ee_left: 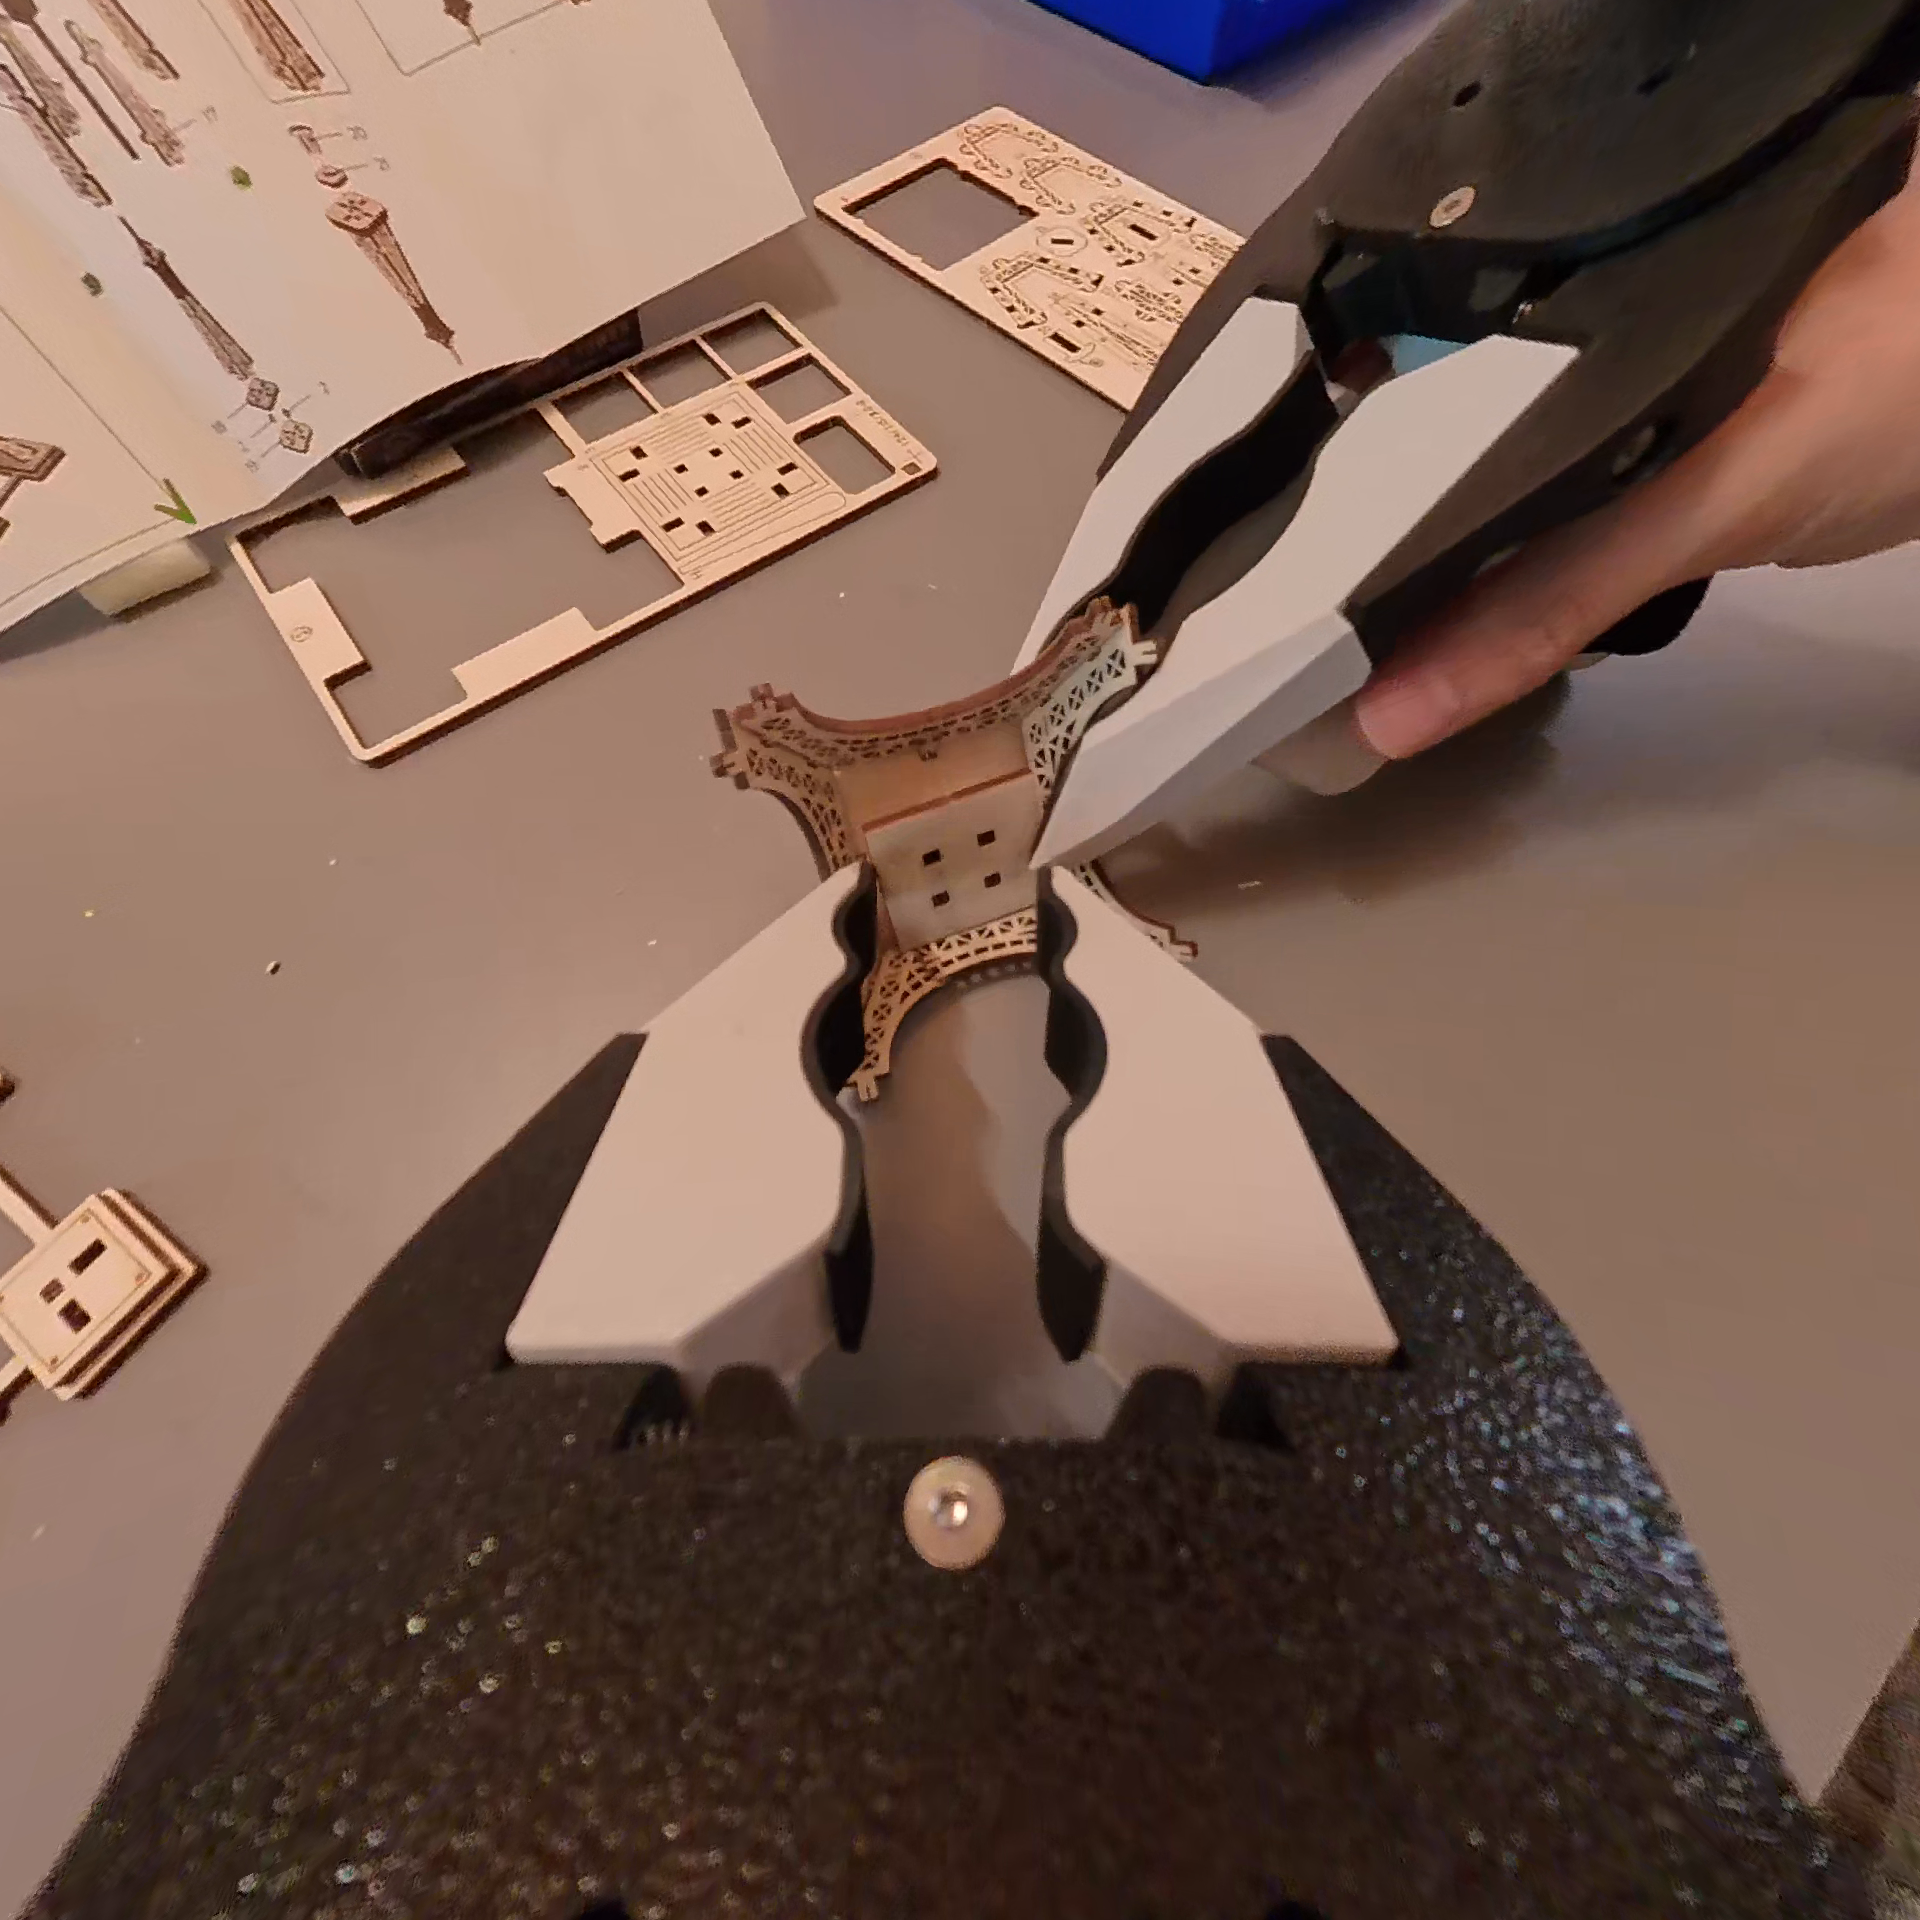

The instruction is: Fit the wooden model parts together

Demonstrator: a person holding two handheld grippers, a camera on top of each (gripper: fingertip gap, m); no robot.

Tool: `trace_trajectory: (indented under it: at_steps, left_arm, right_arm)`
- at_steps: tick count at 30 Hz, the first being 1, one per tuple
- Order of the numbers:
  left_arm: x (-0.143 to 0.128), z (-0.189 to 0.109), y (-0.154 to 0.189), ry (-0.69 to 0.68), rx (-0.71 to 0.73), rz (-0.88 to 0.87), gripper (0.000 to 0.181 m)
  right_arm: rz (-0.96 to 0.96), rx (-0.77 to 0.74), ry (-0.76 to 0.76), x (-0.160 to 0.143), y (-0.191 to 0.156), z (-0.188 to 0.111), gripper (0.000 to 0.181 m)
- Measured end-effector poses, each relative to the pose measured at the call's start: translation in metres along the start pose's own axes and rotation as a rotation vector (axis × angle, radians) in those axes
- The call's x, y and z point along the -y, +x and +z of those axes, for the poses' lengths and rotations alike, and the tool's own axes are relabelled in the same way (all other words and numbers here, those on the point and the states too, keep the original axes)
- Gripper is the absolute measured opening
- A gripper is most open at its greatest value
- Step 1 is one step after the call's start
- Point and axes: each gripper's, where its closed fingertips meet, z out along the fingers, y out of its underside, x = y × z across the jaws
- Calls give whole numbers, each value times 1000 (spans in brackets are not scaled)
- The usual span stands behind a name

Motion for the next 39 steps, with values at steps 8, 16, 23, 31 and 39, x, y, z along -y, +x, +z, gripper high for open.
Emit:
trace_trajectory:
  at_steps: [8, 16, 23, 31, 39]
  left_arm:
    - [-1, -3, 3, -1, -79, 2, 35]
    - [-3, -5, -4, -9, -59, -3, 44]
    - [-7, -15, -2, -19, -2, 1, 71]
    - [-14, 11, -6, -159, -32, 92, 77]
    - [-14, 17, -8, -192, -129, 127, 65]
  right_arm:
    - [25, 78, -9, -3, -7, -2, 21]
    - [85, 135, 7, -1, -9, -4, 26]
    - [108, 146, 11, -1, -8, -5, 26]
    - [81, 162, -20, -5, -13, -2, 21]
    - [76, 217, -17, -4, -20, -4, 25]
